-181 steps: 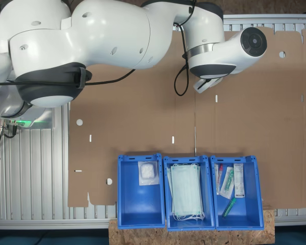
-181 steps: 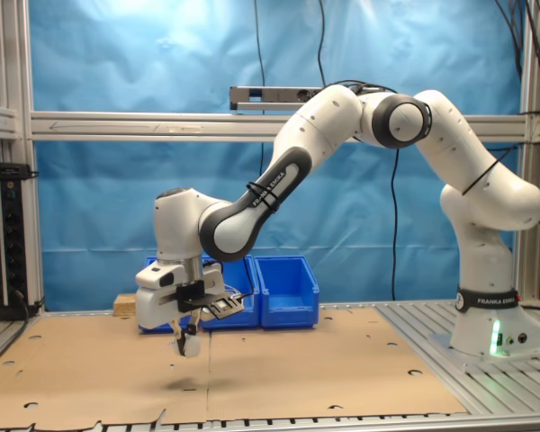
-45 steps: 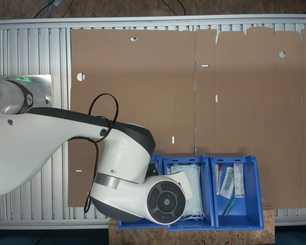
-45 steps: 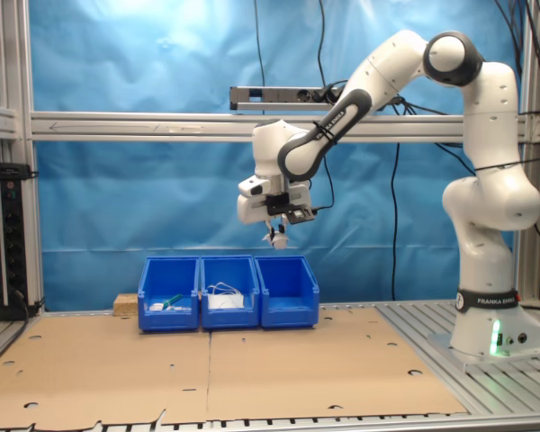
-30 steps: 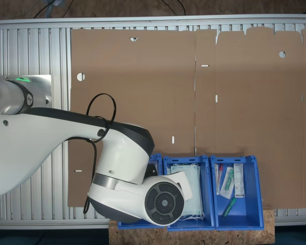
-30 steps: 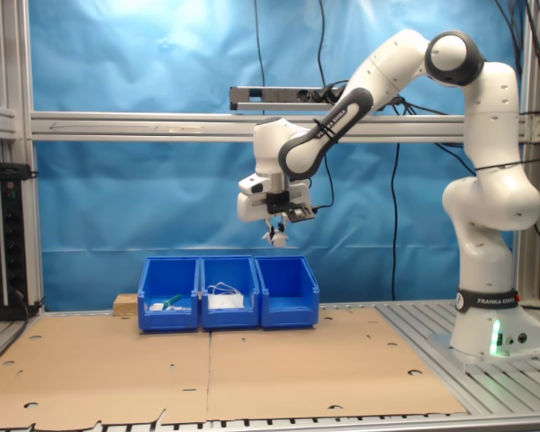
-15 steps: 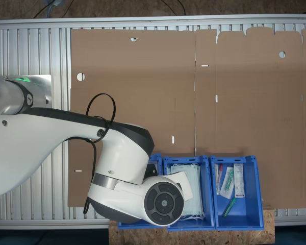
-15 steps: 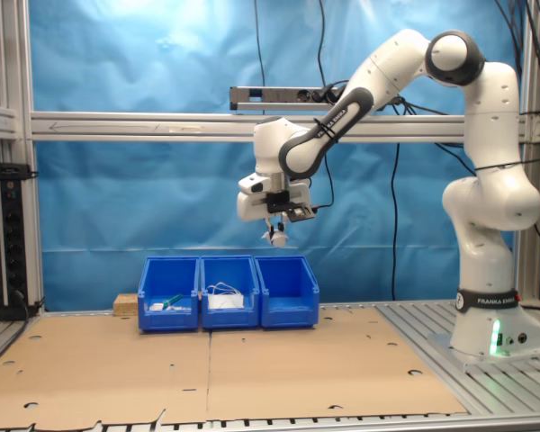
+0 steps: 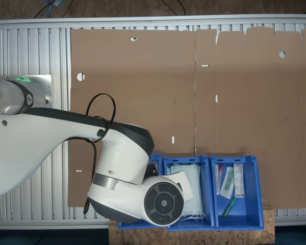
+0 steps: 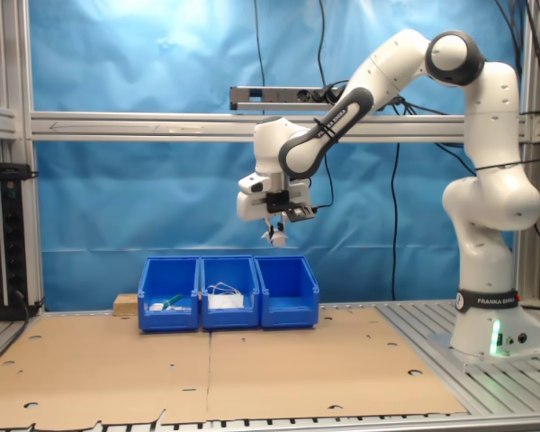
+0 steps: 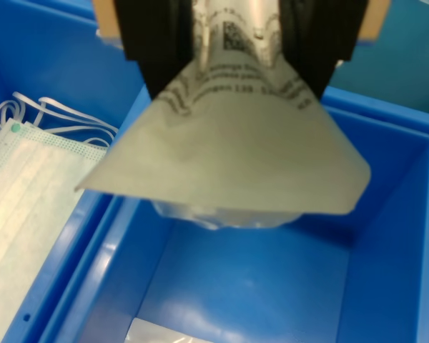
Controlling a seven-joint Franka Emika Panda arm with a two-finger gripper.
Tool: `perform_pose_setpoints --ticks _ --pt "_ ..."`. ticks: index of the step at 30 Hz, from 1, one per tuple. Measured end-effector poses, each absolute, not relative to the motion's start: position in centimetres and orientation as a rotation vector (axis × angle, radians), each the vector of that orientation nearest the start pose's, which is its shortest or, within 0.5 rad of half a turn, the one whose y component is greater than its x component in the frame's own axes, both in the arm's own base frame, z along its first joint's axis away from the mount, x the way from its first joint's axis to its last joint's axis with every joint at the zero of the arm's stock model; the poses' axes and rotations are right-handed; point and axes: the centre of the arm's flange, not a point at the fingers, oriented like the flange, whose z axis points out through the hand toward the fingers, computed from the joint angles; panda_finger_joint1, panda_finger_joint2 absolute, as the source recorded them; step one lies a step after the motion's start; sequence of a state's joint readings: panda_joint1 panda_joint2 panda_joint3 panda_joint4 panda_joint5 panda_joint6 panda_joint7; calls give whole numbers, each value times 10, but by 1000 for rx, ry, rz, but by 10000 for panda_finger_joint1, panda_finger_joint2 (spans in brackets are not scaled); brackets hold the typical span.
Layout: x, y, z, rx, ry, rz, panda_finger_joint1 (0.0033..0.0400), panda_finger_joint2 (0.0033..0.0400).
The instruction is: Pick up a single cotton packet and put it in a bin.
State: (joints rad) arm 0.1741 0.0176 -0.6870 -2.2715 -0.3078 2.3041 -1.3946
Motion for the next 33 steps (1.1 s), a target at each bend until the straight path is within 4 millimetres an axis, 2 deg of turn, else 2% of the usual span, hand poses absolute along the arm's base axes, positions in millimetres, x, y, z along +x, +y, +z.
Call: perform_pose_setpoints --ticks 20,21,24,25,33 --pt "452 -261 355 -2803 -1713 303 83 83" --pt "452 -261 355 -2802 -1714 303 122 122" --pt "452 -261 355 -2801 -1716 303 122 122" --pt "452 -261 355 -2801 -1716 303 216 216" --pt "452 -261 355 -2799 -1718 303 216 216"
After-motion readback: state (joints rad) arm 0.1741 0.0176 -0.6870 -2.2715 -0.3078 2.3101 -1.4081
